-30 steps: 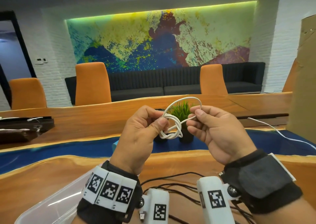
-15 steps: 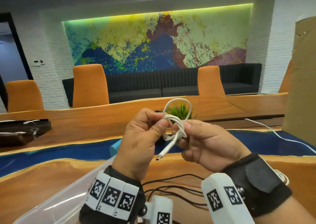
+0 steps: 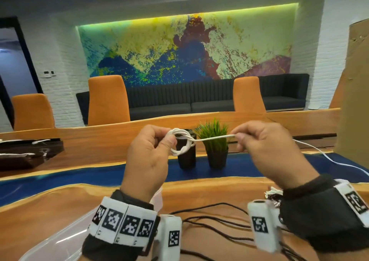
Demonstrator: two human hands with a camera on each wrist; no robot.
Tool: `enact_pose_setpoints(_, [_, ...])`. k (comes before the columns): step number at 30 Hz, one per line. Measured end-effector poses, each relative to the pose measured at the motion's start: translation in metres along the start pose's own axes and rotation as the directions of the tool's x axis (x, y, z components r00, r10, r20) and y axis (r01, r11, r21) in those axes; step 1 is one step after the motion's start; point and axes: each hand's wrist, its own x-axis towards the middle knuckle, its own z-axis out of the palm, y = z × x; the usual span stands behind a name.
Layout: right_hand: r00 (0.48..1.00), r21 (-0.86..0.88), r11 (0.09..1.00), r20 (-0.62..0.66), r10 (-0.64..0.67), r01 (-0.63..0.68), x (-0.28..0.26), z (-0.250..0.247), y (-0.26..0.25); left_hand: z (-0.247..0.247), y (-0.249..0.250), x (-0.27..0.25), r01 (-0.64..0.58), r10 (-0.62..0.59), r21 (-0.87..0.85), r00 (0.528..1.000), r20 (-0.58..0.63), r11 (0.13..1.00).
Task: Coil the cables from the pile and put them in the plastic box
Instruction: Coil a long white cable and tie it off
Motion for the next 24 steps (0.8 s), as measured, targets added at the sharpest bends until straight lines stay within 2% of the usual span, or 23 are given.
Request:
enact_pose_setpoints(2, [0.971,-0.108,0.981,-0.163,-0.176,0.16,0.001,-0.003,0.001,0.001,-0.004,-0.001,-0.011,-0.003,0.15,0.995,0.096,0.989])
enact_pose_setpoints(4, [0.912,-0.146,0.944,-0.25,-0.324,0.296,-0.001,-0.001,-0.002,0.005,-0.005,-0.004,-0.037,-0.029,0.313,0.979,0.204,0.949])
enact_pose_setpoints(7, [0.844,-0.212,0.883,-0.269,-0.464,0.418,-0.002,0.006,-0.003,0.007,0.0,-0.005,0.067,-0.181,0.346,0.934,0.307,0.936])
enact_pose_setpoints(9, [0.837,-0.24,0.874,-0.268,-0.477,0.422,0.001,0.008,0.003,0.004,0.003,-0.005,0.166,-0.285,0.326,0.887,0.362,0.931])
enact_pose_setpoints(10, [0.842,-0.252,0.877,-0.265,-0.469,0.409,0.002,0.007,0.006,0.002,0.004,-0.004,0.228,-0.331,0.288,0.862,0.385,0.93])
enact_pose_setpoints(12, [0.866,-0.301,0.884,-0.246,-0.435,0.358,0.006,0.005,0.015,-0.003,0.006,-0.002,0.409,-0.408,0.101,0.796,0.447,0.907])
enact_pose_setpoints(14, [0.908,-0.395,0.874,-0.183,-0.377,0.283,0.011,0.002,0.025,-0.007,0.007,0.001,0.571,-0.446,-0.116,0.738,0.506,0.813])
enact_pose_setpoints(16, [0.952,-0.496,0.838,-0.066,-0.298,0.228,0.013,0.004,0.03,-0.008,0.01,0.002,0.646,-0.45,-0.247,0.711,0.541,0.723])
enact_pose_setpoints(19, [0.982,-0.531,0.827,0.093,-0.162,0.187,0.01,0.013,0.03,-0.005,0.012,0.001,0.672,-0.444,-0.326,0.707,0.55,0.665])
enact_pose_setpoints(21, [0.989,-0.436,0.891,0.119,-0.084,0.128,0.007,0.018,0.027,-0.002,0.013,-0.001,0.68,-0.447,-0.343,0.704,0.552,0.648])
enact_pose_setpoints(22, [0.995,-0.316,0.946,0.085,-0.044,0.069,0.006,0.021,0.025,0.0,0.014,-0.002,0.685,-0.445,-0.347,0.7,0.558,0.641])
enact_pose_setpoints(23, [0.999,-0.137,0.991,0.036,0.01,-0.005,0.006,0.023,0.022,0.001,0.015,-0.003,0.685,-0.436,-0.354,0.698,0.567,0.637])
enact_pose_setpoints(24, [0.997,0.081,0.994,-0.003,0.08,-0.08,0.005,0.025,0.018,0.002,0.016,-0.004,0.684,-0.423,-0.361,0.697,0.578,0.634])
